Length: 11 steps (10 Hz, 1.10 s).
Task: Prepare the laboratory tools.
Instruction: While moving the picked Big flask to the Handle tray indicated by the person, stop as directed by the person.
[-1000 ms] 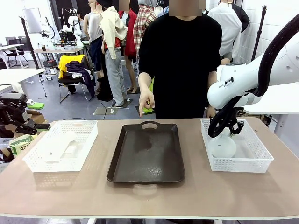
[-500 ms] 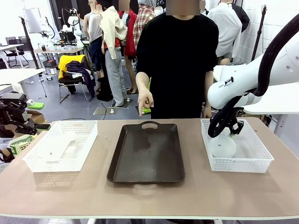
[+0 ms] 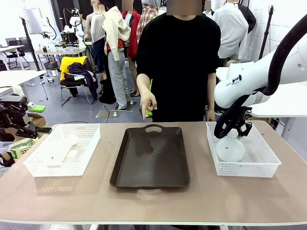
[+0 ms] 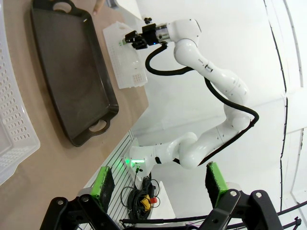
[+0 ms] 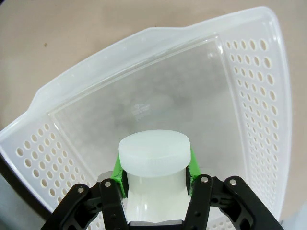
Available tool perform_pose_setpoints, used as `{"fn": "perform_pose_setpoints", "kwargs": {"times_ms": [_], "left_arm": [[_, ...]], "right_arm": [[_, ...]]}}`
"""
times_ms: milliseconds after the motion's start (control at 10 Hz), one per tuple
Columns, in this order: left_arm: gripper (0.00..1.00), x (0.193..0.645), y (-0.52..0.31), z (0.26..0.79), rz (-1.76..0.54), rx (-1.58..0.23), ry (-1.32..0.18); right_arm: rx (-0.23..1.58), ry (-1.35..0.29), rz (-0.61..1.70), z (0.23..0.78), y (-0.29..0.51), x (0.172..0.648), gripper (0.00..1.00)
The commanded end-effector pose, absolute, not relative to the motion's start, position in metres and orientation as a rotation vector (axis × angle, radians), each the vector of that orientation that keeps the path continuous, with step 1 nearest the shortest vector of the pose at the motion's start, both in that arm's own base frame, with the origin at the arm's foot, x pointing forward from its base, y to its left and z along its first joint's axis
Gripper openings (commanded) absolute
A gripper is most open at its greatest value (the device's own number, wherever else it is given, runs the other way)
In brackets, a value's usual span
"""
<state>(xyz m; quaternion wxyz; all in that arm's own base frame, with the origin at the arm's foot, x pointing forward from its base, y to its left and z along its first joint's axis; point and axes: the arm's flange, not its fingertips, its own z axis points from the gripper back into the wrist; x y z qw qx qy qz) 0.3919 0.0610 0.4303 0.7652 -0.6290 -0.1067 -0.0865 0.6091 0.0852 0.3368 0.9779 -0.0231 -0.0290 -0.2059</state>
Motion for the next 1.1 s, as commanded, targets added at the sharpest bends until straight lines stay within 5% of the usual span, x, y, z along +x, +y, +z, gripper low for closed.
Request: {"fn": "perform_pose_setpoints", "kwargs": {"times_ms": [0,1000], "left_arm": [[1.0,0.39,0.06,0.431,-0.193,-1.364,-0.252],[1.0,0.39,0.06,0.431,-0.193,-1.364,-0.252]], "right_arm": [[-0.042,-0.068,-0.402,0.352,0.077,0.601,0.0],[0.191,-0.423,-0.096,0.494,0.144,0.531,0.0]]}}
